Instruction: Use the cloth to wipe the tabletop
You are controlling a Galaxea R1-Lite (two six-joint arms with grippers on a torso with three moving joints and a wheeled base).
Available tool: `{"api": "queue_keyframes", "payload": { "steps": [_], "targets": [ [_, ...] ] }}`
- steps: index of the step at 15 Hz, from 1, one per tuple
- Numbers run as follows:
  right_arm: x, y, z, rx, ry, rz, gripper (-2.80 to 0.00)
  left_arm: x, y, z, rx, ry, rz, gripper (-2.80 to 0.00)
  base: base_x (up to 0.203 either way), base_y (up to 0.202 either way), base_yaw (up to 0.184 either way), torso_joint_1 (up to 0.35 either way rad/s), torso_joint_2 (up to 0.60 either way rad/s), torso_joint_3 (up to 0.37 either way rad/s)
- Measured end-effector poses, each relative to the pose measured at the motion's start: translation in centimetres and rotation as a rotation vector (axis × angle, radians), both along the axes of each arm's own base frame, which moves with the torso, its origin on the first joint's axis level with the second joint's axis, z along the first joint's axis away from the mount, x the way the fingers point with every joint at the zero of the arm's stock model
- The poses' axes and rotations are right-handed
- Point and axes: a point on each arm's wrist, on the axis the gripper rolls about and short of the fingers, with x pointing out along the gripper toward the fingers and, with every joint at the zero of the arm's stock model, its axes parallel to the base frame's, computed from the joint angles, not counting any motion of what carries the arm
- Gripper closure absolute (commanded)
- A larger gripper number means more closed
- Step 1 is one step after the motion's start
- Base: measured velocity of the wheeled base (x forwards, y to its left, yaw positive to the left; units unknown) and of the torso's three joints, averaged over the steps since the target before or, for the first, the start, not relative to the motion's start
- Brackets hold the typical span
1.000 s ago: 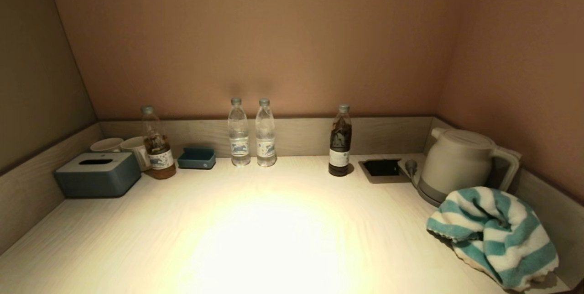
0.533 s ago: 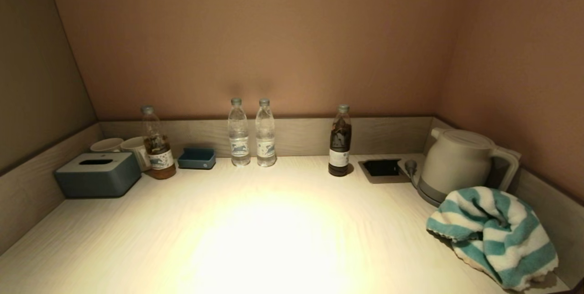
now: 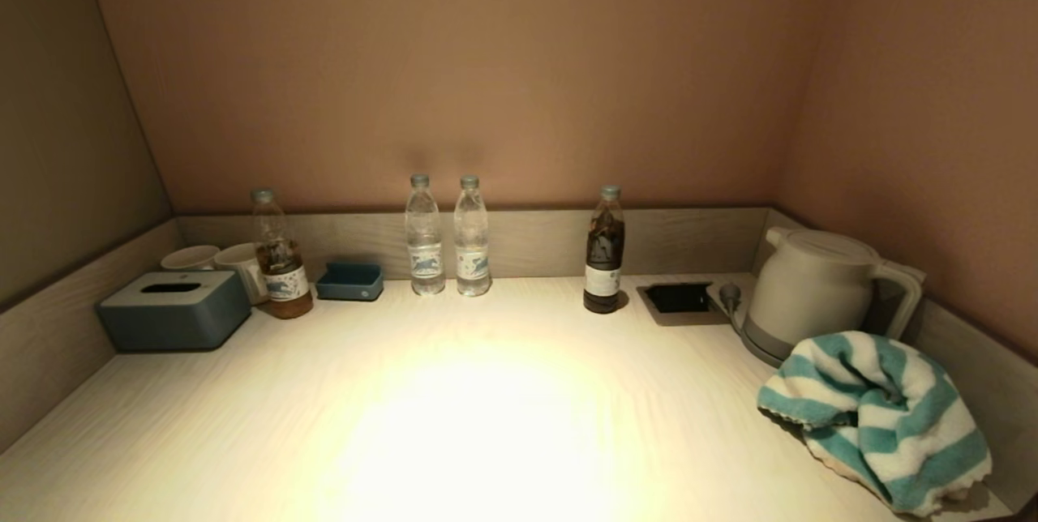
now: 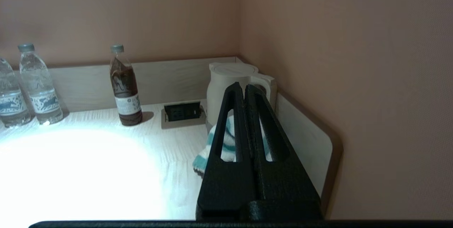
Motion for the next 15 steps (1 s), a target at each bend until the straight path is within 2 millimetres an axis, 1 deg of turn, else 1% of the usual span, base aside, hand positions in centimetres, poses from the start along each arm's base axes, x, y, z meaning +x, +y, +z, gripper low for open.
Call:
{"api": "queue_keyframes", "payload": {
  "steps": [5, 11, 13, 15],
  "targets": [
    [-1.4, -0.2, -1.0, 0.005, 0.023, 0.002, 0.0, 0.0, 0.0, 0.0, 0.0, 0.0, 0.0, 0.0, 0.0, 0.0, 0.0, 0.0, 0.0, 0.0],
    [-2.0, -0.1, -4.4, -0.002, 0.088, -0.009, 0.0, 0.0, 0.0, 0.0, 0.0, 0.0, 0.0, 0.0, 0.0, 0.0, 0.0, 0.0, 0.0, 0.0],
    [-2.2, -0.1, -5.3, -0.003, 0.08, -0.009, 0.0, 0.0, 0.0, 0.0, 0.0, 0.0, 0.0, 0.0, 0.0, 0.0, 0.0, 0.0, 0.0, 0.0],
    [-2.4, -0.1, -5.6, -0.003, 0.068, -0.009, 0.0, 0.0, 0.0, 0.0, 0.0, 0.0, 0.0, 0.0, 0.0, 0.0, 0.0, 0.0, 0.0, 0.0]
  ]
}}
